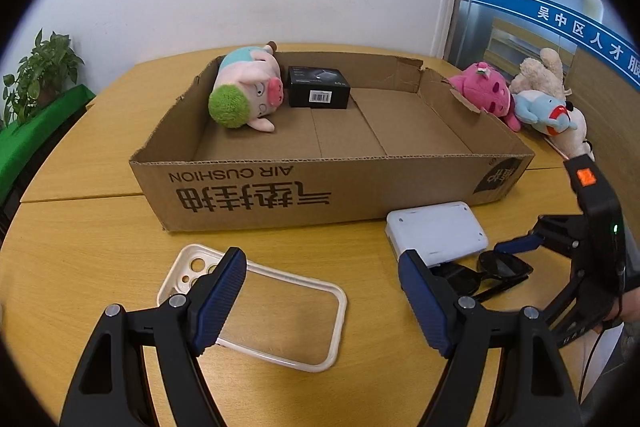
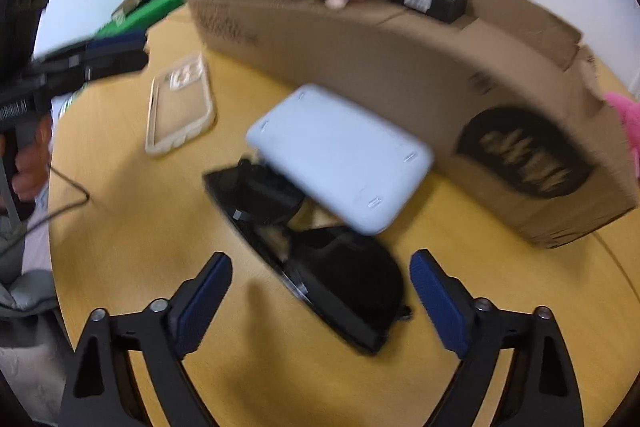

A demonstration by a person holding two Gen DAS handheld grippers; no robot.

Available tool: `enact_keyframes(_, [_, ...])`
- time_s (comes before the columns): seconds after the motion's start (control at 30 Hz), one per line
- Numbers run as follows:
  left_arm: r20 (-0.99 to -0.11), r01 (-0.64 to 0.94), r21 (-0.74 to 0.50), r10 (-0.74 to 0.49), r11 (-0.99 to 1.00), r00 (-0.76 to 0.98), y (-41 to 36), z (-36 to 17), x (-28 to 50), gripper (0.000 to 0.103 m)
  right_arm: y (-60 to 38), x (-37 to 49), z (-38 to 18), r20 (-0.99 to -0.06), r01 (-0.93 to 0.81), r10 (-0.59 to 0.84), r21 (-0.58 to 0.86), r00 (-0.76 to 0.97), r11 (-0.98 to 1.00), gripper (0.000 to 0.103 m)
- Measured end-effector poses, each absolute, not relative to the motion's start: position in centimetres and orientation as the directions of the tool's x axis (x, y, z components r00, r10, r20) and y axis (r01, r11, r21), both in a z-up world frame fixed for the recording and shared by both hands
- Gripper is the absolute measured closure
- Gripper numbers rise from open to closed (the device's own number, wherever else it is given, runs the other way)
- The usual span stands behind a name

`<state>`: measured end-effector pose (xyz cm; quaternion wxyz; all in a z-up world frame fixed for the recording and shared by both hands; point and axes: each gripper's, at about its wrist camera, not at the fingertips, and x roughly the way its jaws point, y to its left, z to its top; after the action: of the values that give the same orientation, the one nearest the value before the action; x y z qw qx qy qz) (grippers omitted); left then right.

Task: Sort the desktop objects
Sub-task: 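Withdraw the left tool from the box and move the right tool toward the sunglasses, then grasp the black sunglasses by the bridge with the right tool and lift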

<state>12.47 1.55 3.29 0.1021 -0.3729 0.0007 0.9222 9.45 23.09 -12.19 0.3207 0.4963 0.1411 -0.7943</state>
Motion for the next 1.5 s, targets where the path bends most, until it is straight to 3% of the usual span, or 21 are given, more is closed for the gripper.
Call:
enact_keyframes(0.2, [-0.713, -0.203, -0.128, 0.232, -0.971, -0.661, 1.3, 2.2, 12.3, 0.024, 21.2, 12.5, -12.4, -0.874, 0.677, -0.433, 0.183, -0.22, -0.713, 0.013])
enact_keyframes(0.37, [-0.741, -0.226, -0.274, 0.355, -0.935, -0.57, 1.2, 0.7, 11.9, 0.025, 20.1, 13.9, -11.9, -0.862, 0.677, -0.417, 0.124, -0.289, -0.726, 0.013])
enact_keyframes(0.5, [-0.738, -0.237, -0.384, 0.451, -0.892, -0.502, 1.7, -0.4, 11.8, 0.025, 19.5, 13.5, -12.9, -0.871, 0.655, -0.38, 0.094, -0.31, -0.749, 0.032])
enact_keyframes(0.57, [-0.739, -0.239, -0.414, 0.478, -0.878, -0.476, 2.1, -0.9, 11.6, 0.025, 19.3, 13.7, -12.9, -0.869, 0.633, -0.36, 0.073, -0.338, -0.771, 0.048])
enact_keyframes(0.6, [-0.738, -0.238, -0.432, 0.493, -0.87, -0.461, 2.2, -1.1, 11.4, 0.025, 19.4, 13.7, -12.8, -0.869, 0.612, -0.342, 0.059, -0.357, -0.789, 0.05])
enact_keyframes(0.83, [-0.73, -0.237, -0.552, 0.6, -0.8, -0.326, 4.0, -3.4, 10.1, 0.028, 20.5, 13.6, -12.3, -0.833, 0.473, -0.437, 0.25, -0.339, -0.845, 0.05])
enact_keyframes(1.0, [-0.731, -0.234, -0.566, 0.613, -0.79, -0.299, 5.0, -3.7, 9.7, 0.056, 20.9, 13.5, -12.3, -0.793, 0.412, -0.515, 0.37, -0.327, -0.833, 0.051])
enact_keyframes(1.23, [-0.726, -0.283, -0.539, 0.608, -0.794, -0.322, 5.1, -2.1, 10.0, 0.064, 19.7, 14.7, -11.9, -0.775, 0.421, -0.531, 0.379, -0.342, -0.824, 0.052])
enact_keyframes(1.5, [-0.679, -0.387, -0.489, 0.62, -0.782, -0.394, 5.8, 3.8, 8.6, 0.064, 20.0, 15.5, -7.2, -0.714, 0.447, -0.533, 0.335, -0.454, -0.83, 0.052])
